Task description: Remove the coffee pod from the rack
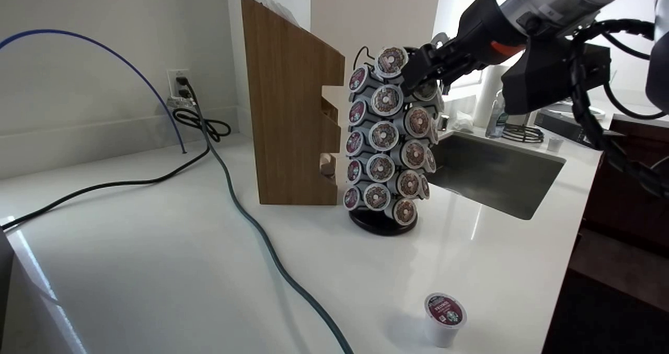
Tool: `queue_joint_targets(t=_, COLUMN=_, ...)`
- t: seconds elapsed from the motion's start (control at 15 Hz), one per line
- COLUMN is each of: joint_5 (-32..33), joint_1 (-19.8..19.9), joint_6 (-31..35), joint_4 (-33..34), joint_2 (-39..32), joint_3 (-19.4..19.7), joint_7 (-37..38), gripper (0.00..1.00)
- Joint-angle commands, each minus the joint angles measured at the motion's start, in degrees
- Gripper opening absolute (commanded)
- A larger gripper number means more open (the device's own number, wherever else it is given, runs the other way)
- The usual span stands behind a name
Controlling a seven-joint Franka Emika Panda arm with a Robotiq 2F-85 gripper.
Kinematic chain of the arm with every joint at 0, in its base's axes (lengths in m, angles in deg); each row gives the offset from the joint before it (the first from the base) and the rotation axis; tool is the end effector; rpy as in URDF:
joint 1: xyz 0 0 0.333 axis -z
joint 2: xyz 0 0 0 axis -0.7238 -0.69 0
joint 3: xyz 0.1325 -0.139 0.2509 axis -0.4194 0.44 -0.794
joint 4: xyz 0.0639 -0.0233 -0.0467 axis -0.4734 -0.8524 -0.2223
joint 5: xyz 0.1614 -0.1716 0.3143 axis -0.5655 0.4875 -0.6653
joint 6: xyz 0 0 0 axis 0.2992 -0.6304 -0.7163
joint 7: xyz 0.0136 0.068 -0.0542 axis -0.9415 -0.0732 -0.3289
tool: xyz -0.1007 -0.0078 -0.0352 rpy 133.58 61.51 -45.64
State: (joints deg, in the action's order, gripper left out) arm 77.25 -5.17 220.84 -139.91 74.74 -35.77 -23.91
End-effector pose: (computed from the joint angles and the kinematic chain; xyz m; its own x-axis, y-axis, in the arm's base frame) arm 0.4188 0.1674 0.4339 0.5944 0.0680 0.8013 -0.1456 -0.9709 0.1904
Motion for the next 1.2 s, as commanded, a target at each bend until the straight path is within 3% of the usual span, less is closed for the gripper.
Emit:
queue_joint_targets(t=0.0, joint_5=-6.37, joint_1=2.32, joint_6=2.43, joint_4=-1.42, joint_2=2.89, joint_3=-4.34, joint_7=-2.25, gripper=0.72)
queue_joint_targets(t=0.13, joint_5=-8.87, joint_1=2.03, joint_6=2.27, joint_4=-1.51, joint_2=3.31, joint_3=-4.79, joint_7=-3.51, gripper=0.63)
queue_joint_targets(t=0.27, joint_5=-11.04, joint_1=1.23, joint_6=1.75, joint_4=-1.63, joint_2=3.62, joint_3=-4.58, joint_7=-4.69, gripper=0.6)
queue_joint_targets(t=0.33, joint_5=-12.12, joint_1=0.46, joint_6=1.28, joint_4=-1.77, joint_2=3.73, joint_3=-4.17, joint_7=-5.12, gripper=0.51)
queue_joint_targets(t=0.4, joint_5=-12.95, joint_1=0.07, joint_6=1.01, joint_4=-1.86, joint_2=3.88, joint_3=-4.03, joint_7=-5.61, gripper=0.55)
queue_joint_targets(t=0.8, joint_5=-17.39, joint_1=-5.26, joint_6=-1.77, joint_4=-3.23, joint_2=4.75, joint_3=-1.04, joint_7=-8.27, gripper=0.5)
queue_joint_targets(t=1.13, joint_5=-19.71, joint_1=-12.18, joint_6=-5.61, joint_4=-4.26, joint_2=6.17, joint_3=3.31, joint_7=-9.8, gripper=0.53)
